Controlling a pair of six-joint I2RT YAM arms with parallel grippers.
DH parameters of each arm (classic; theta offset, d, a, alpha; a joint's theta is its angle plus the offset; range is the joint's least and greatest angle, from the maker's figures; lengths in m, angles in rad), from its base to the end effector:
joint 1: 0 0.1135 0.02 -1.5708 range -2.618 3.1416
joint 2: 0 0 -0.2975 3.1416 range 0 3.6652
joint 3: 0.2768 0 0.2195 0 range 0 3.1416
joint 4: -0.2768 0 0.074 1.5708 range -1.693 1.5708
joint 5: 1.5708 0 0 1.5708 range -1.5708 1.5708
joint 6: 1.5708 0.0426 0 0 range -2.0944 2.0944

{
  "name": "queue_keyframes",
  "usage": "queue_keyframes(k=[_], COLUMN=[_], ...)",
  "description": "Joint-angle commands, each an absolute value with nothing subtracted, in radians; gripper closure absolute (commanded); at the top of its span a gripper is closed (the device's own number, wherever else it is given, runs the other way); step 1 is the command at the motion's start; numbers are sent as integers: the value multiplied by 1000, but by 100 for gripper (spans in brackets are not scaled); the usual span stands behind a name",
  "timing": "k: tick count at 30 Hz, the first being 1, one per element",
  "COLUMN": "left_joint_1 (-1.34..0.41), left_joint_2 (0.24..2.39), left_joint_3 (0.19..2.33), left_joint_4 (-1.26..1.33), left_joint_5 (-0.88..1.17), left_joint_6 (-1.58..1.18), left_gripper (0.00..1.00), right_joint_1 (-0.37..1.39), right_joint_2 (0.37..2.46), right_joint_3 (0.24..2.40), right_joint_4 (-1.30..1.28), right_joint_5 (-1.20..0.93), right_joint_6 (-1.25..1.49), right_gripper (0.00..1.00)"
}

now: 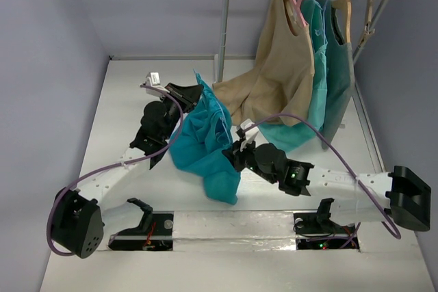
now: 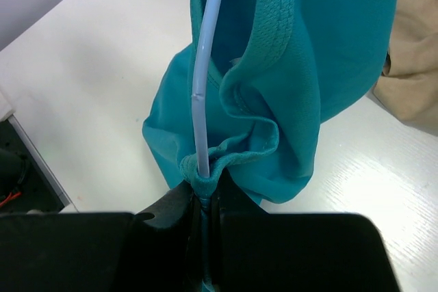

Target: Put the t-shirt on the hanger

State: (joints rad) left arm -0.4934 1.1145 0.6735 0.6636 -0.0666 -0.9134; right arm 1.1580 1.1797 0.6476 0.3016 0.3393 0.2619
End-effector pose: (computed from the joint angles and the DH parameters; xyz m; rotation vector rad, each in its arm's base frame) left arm 0.1943 -0.1013 0.3704 -0.3591 1.3968 -1.1300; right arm 0.1053 0.2051 0.3070 -0.5683 1.7551 0.7068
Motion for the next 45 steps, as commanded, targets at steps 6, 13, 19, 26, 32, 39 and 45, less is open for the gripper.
queue_keyframes(k=[6,13,19,26,32,39,45], left_joint_1=[-422,-347,-325,-325,-325,-316,-316], left_joint_2=[1114,1177,1236,1217,1197,1169,964], left_joint_3=[795,874,971,982,1026,1019,875], left_joint_4=[615,586,535,489,419,390,385], left_joint_5=[-100,-123,-189,-250,-345,-319,-289], left_joint_6=[-816,-776,-733,-695,-629,-626,-664], left_gripper=[100,100,100,100,100,74,34], right_joint_1=[1155,1155,1155,1155,1155,1155,1155], right_joint_2=[1054,977,907,853,847,871,908], right_joint_3=[621,634,652,732,827,902,948], right_joint_4=[270,164,84,0,-115,-224,-275], right_joint_5=[259,170,127,182,186,231,282], right_joint_6=[275,279,282,227,215,229,219], right_gripper=[100,100,100,100,100,100,100])
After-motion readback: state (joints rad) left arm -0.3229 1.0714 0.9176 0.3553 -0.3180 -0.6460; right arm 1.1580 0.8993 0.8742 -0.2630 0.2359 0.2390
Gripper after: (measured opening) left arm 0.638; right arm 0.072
